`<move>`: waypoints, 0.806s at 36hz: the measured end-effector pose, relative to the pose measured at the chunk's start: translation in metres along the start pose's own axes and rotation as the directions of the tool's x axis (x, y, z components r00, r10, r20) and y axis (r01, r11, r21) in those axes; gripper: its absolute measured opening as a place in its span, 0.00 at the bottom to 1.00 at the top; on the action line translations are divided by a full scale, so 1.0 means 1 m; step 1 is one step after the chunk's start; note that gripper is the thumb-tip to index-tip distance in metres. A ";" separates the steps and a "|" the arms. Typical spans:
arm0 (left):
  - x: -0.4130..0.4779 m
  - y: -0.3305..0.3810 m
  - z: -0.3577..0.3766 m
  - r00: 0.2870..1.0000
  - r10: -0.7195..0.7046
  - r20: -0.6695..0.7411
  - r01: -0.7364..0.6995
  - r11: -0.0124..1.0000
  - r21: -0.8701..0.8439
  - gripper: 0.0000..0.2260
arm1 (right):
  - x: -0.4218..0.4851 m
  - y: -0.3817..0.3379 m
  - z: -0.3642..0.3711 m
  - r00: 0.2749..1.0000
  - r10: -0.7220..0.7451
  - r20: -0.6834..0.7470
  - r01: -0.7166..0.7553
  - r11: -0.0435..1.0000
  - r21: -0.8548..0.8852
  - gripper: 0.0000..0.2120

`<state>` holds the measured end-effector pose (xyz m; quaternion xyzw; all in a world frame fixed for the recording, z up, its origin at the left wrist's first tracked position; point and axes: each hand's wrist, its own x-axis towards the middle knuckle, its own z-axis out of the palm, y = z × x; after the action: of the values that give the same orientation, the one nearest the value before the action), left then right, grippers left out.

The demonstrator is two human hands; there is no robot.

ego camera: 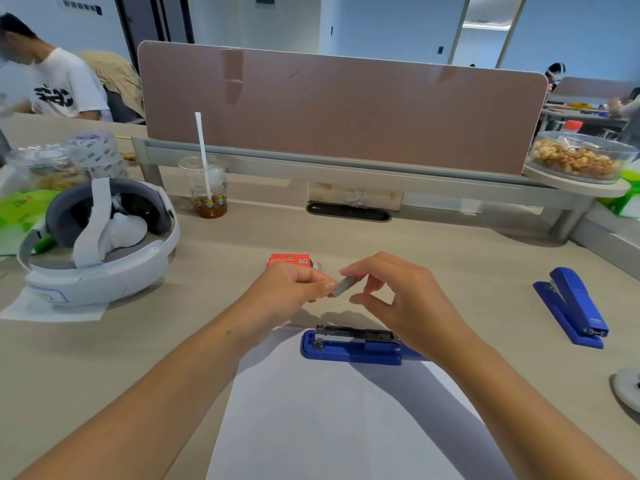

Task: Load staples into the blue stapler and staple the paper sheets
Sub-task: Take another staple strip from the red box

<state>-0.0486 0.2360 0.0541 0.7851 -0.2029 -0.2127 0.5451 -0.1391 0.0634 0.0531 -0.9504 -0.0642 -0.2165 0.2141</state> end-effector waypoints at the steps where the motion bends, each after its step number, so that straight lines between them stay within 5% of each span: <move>1: 0.000 0.001 -0.001 1.000 -0.007 0.001 0.007 1.000 0.011 0.08 | 0.000 0.002 0.000 1.000 -0.017 -0.017 0.017 1.000 -0.013 0.16; 10: -0.004 0.009 -0.008 0.993 -0.057 0.099 0.046 0.993 0.106 0.09 | 0.003 0.001 -0.002 0.990 -0.142 -0.026 0.139 0.987 -0.081 0.11; 21: -0.004 0.007 -0.009 0.991 -0.070 0.116 0.051 0.987 0.152 0.09 | 0.004 -0.002 -0.003 0.993 -0.112 0.037 0.115 0.988 -0.102 0.11; 29: 0.001 0.000 -0.016 0.976 0.210 0.057 -0.217 0.959 0.181 0.03 | 0.006 -0.007 -0.009 0.987 0.103 0.125 -0.099 0.994 -0.037 0.06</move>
<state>-0.0386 0.2482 0.0589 0.8021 -0.3154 -0.1472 0.4852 -0.1388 0.0658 0.0656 -0.9673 -0.0260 -0.1457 0.2058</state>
